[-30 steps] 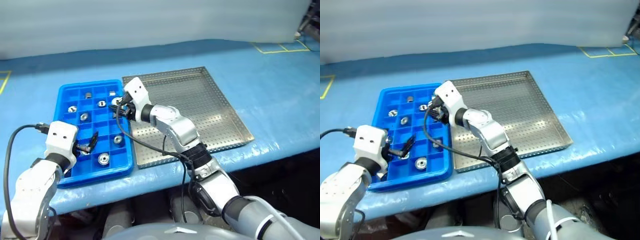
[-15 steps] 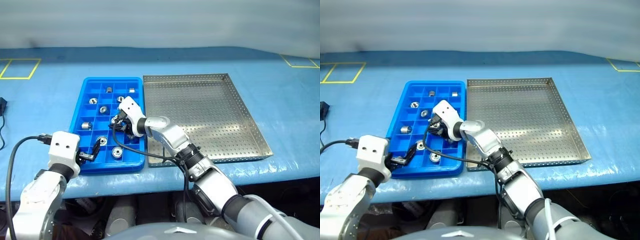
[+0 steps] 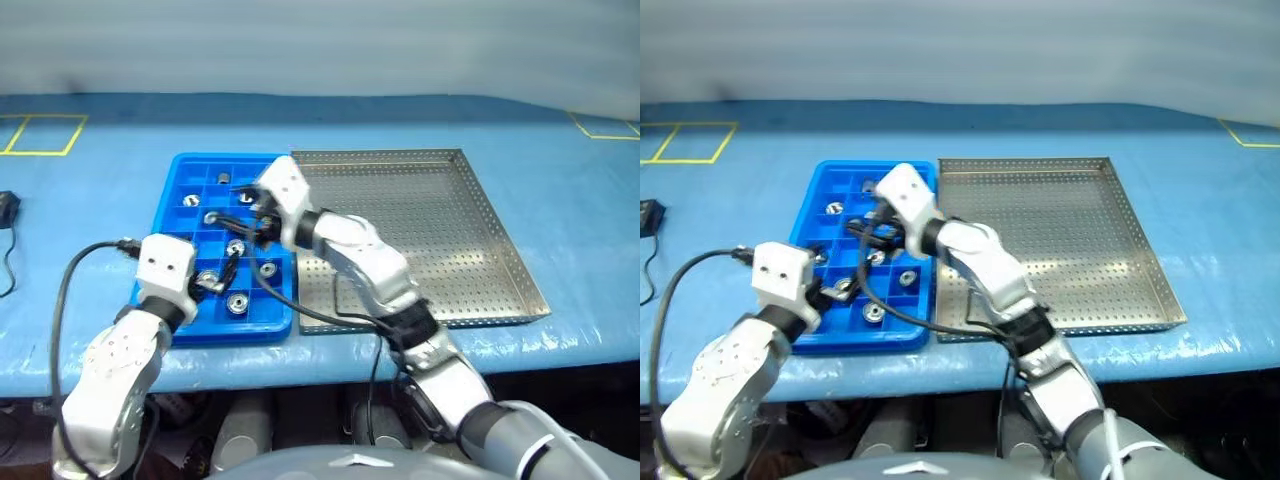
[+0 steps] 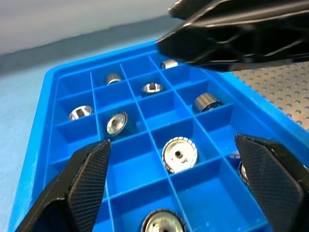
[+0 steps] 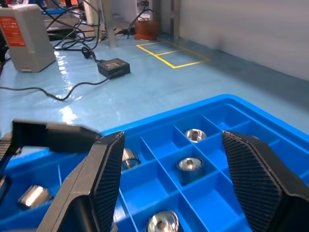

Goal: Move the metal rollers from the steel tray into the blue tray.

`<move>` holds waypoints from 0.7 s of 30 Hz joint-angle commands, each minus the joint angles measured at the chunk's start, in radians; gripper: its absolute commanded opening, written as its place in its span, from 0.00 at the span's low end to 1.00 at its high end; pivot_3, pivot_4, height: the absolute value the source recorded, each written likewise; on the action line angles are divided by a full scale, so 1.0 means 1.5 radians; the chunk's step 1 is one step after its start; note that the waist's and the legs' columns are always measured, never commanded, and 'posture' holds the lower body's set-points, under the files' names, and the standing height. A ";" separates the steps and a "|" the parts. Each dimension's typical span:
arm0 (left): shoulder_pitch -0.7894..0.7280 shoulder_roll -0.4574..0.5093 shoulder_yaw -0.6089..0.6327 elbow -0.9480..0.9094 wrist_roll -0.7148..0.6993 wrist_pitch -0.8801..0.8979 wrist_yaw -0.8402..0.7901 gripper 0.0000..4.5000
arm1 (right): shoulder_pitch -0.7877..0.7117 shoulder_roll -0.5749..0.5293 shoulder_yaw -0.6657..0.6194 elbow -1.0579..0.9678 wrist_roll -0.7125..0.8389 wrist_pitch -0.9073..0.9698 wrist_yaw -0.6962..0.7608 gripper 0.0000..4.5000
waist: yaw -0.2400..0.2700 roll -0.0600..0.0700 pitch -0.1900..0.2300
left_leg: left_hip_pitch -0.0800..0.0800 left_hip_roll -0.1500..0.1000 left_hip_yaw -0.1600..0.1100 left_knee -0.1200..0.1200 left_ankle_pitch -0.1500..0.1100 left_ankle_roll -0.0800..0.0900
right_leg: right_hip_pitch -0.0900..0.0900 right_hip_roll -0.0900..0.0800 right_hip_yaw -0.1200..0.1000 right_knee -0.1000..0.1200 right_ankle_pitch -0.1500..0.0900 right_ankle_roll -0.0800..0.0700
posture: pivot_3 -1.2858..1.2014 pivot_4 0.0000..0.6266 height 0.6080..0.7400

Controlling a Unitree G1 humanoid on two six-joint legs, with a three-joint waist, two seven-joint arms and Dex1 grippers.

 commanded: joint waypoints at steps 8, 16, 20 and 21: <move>-0.097 0.018 -0.077 0.152 0.016 -0.123 -0.068 1.00 | 0.191 -0.204 -0.181 -0.157 0.051 0.052 0.007 0.75 | -0.074 0.001 0.000 | 0.000 0.002 0.004 0.000 0.000 0.001 | 0.000 0.006 0.005 0.002 0.000 -0.001 | 0.41 0.24 1.00; -0.094 0.042 -0.084 0.160 0.000 -0.133 -0.127 1.00 | 0.203 -0.214 -0.213 -0.156 0.075 0.046 -0.002 0.75 | -0.132 0.002 0.000 | 0.000 0.003 0.004 0.001 0.000 0.001 | 0.000 0.008 0.009 0.002 0.000 0.003 | 0.40 0.24 1.00; -0.091 0.049 -0.080 0.162 0.009 -0.132 -0.128 1.00 | 0.199 -0.220 -0.211 -0.157 0.073 0.040 -0.004 0.75 | -0.155 0.002 0.000 | 0.000 0.003 0.005 0.002 0.000 0.001 | 0.000 0.006 0.010 0.002 0.001 0.005 | 0.39 0.24 1.00; -0.090 0.049 -0.079 0.162 0.009 -0.132 -0.129 1.00 | 0.199 -0.220 -0.210 -0.156 0.072 0.039 -0.004 0.75 | -0.159 0.002 0.000 | 0.000 0.003 0.005 0.002 0.000 0.001 | 0.000 0.005 0.010 0.002 0.001 0.005 | 0.39 0.24 1.00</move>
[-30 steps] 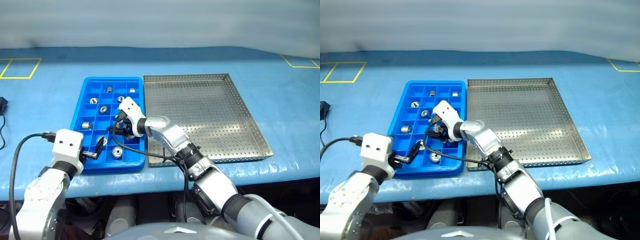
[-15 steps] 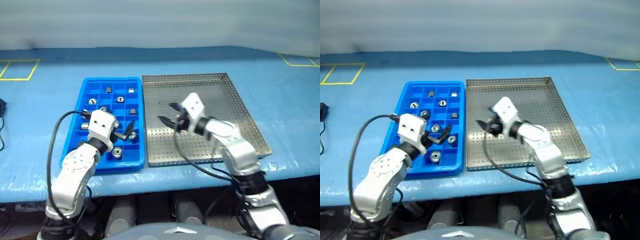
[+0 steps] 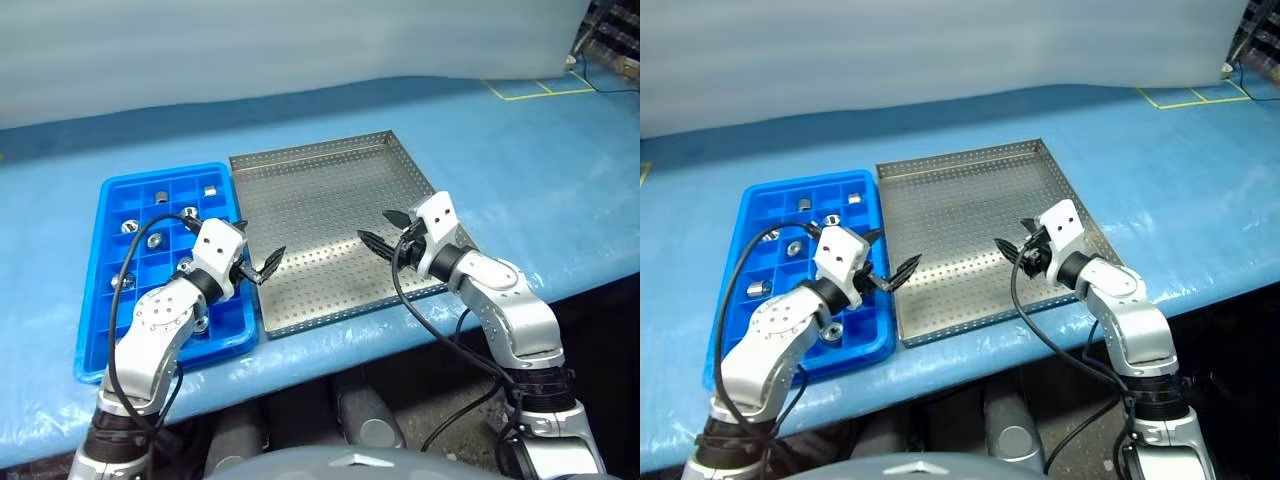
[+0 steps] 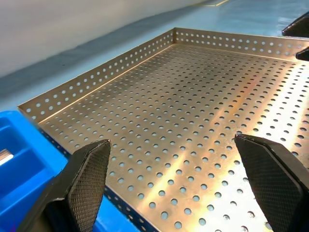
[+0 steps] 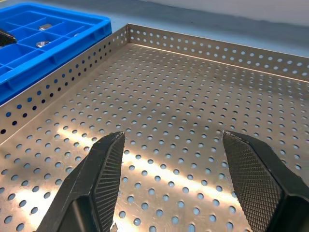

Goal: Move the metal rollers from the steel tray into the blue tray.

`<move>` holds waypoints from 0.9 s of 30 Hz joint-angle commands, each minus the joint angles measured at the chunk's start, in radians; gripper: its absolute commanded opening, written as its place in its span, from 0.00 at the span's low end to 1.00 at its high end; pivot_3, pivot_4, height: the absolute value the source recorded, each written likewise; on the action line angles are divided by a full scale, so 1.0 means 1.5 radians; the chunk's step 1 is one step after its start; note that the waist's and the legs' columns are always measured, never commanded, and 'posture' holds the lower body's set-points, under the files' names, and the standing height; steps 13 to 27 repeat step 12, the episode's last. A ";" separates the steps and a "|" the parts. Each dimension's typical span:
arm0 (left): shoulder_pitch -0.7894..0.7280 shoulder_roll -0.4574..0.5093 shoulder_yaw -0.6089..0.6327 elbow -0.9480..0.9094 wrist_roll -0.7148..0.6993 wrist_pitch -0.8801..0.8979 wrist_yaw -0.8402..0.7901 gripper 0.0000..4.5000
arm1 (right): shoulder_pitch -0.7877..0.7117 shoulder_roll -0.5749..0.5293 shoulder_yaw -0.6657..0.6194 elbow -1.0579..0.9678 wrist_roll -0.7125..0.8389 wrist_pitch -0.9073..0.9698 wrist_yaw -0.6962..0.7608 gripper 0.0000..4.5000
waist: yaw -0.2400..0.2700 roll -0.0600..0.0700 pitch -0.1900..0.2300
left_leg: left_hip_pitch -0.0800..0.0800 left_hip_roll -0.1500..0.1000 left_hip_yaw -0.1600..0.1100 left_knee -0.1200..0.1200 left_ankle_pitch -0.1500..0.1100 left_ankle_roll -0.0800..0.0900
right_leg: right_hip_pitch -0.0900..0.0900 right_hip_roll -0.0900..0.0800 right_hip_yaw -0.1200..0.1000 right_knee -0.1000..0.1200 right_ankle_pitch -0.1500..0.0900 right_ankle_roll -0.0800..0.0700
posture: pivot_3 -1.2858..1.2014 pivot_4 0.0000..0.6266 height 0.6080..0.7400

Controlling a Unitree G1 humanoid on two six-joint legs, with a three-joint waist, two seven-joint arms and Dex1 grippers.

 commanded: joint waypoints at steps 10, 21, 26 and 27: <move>0.007 0.006 0.004 -0.009 0.001 -0.014 0.000 1.00 | -0.002 -0.006 0.001 -0.029 0.007 -0.020 -0.008 0.75 | -0.042 0.000 0.000 | 0.000 0.000 0.000 0.000 0.000 0.000 | 0.000 -0.001 0.001 0.000 0.000 0.001 | 0.38 0.24 1.00; 0.006 0.006 0.004 -0.009 0.001 -0.012 0.001 1.00 | 0.001 -0.009 0.007 -0.033 0.009 -0.019 -0.001 0.75 | -0.044 0.000 0.000 | 0.000 0.000 0.000 0.000 0.000 0.000 | 0.000 -0.001 0.001 0.000 0.000 0.001 | 0.38 0.24 1.00; 0.006 0.006 0.004 -0.009 0.001 -0.012 0.001 1.00 | 0.001 -0.009 0.007 -0.033 0.009 -0.019 -0.001 0.75 | -0.044 0.000 0.000 | 0.000 0.000 0.000 0.000 0.000 0.000 | 0.000 -0.001 0.001 0.000 0.000 0.001 | 0.38 0.24 1.00; 0.006 0.006 0.004 -0.009 0.001 -0.012 0.001 1.00 | 0.001 -0.009 0.007 -0.033 0.009 -0.019 -0.001 0.75 | -0.044 0.000 0.000 | 0.000 0.000 0.000 0.000 0.000 0.000 | 0.000 -0.001 0.001 0.000 0.000 0.001 | 0.38 0.24 1.00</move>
